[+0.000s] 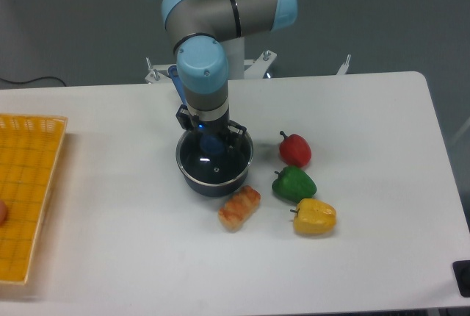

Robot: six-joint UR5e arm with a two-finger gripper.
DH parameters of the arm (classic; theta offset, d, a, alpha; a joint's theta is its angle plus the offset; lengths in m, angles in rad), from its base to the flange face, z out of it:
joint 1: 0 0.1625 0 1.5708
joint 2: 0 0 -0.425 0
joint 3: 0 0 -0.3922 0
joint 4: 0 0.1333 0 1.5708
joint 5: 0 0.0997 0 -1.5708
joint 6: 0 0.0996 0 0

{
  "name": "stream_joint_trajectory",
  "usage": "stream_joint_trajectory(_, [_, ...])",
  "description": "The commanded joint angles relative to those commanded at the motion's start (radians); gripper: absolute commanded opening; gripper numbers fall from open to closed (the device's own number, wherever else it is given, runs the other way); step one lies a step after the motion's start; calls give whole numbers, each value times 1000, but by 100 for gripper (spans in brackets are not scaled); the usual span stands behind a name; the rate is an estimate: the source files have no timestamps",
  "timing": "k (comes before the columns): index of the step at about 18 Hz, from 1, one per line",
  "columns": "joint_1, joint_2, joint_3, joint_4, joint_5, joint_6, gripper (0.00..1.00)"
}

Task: Open the lid
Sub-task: 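Lift the glass lid off the saucepan and carry it toward the peppers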

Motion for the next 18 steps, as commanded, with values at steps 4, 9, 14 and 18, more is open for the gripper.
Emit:
stream_joint_trajectory(4, [26, 2, 20, -11, -2, 44, 64])
stream_joint_trajectory(9, [75, 0, 63, -12, -2, 158, 64])
stream_joint_trajectory(14, [140, -14, 106, -6, -5, 282, 63])
stream_joint_trajectory(18, [201, -18, 124, -12, -5, 379, 62])
